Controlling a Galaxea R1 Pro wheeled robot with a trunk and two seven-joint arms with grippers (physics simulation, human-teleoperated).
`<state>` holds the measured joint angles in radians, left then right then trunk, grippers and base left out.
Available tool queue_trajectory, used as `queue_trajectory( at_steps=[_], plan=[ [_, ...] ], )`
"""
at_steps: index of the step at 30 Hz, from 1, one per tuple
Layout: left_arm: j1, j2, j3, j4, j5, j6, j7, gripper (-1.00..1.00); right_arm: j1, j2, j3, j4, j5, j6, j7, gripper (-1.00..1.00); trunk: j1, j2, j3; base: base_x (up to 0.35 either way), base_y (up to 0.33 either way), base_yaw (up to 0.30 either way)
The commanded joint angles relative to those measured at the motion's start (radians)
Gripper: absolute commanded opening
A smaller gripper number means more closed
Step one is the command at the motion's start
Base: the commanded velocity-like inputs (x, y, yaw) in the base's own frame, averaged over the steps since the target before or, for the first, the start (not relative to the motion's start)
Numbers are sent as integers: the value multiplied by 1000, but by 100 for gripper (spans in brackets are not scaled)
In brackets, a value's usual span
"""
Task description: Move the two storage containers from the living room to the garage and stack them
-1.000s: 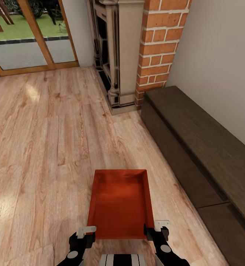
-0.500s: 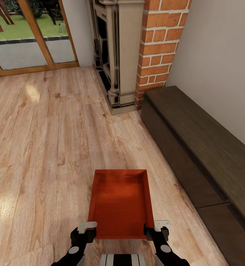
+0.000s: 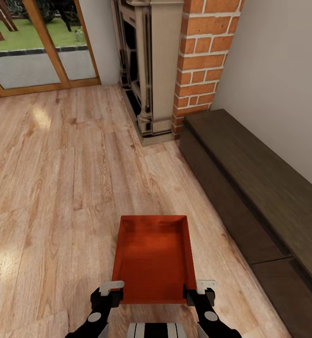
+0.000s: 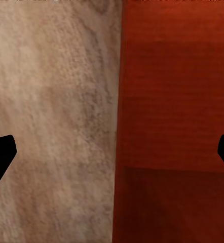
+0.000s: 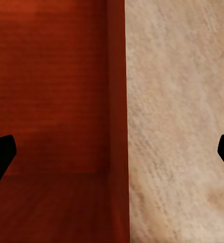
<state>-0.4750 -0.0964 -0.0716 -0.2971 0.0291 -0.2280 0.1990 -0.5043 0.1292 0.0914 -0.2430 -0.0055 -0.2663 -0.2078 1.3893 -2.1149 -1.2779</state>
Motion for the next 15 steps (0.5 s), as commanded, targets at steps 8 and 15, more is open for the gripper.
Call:
queue_trajectory(
  at_steps=[8, 15],
  plan=[
    [-1, -2, -7, -2, 5, -4, 14, 100, -1, 0, 8, 1, -1, -10, -8, 100, 0, 0, -1, 0, 0, 0],
    [-1, 0, -8, -2, 5, -4, 16, 100, -1, 0, 8, 2, -1, -13, -8, 100, 19, -35, -16, 0, 0, 0]
  ],
)
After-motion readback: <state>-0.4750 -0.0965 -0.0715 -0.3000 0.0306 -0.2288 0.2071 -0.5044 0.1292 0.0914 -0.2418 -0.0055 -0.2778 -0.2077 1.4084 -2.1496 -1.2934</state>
